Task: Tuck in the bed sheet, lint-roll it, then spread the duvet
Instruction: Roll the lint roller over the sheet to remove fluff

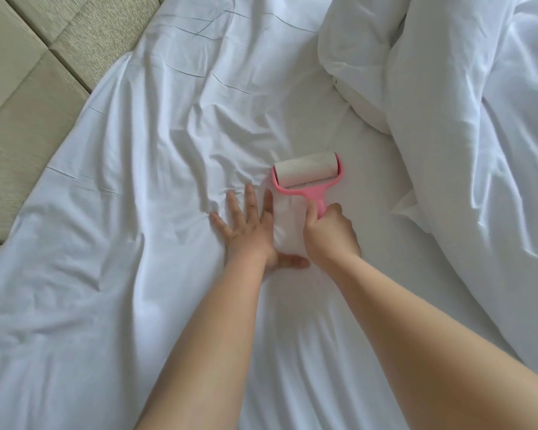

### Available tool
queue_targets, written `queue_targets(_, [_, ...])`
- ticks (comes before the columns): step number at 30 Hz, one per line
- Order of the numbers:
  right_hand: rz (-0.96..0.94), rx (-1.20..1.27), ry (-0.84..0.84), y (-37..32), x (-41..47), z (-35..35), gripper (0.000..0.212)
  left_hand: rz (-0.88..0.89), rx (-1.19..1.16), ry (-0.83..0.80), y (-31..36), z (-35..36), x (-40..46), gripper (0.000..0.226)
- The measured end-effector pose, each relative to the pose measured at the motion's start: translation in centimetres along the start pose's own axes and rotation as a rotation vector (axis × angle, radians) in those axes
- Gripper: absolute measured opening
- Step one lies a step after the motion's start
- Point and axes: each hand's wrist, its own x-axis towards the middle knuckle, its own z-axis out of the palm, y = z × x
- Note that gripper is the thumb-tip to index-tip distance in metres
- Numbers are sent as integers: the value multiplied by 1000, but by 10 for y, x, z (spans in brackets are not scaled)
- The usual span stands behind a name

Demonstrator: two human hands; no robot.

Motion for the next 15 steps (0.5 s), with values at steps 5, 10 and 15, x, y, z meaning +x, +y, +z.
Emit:
queue_targets(5, [-22, 4, 12, -14, 18, 1, 44, 10, -14, -21, 3, -9, 12, 154])
queue_targets(10, [-21, 21, 13, -21, 27, 2, 45, -4, 2, -36, 5, -13, 18, 153])
queue_targets(15, [-19, 29, 3, -23, 29, 1, 46, -14, 5, -37, 6, -15, 20, 153])
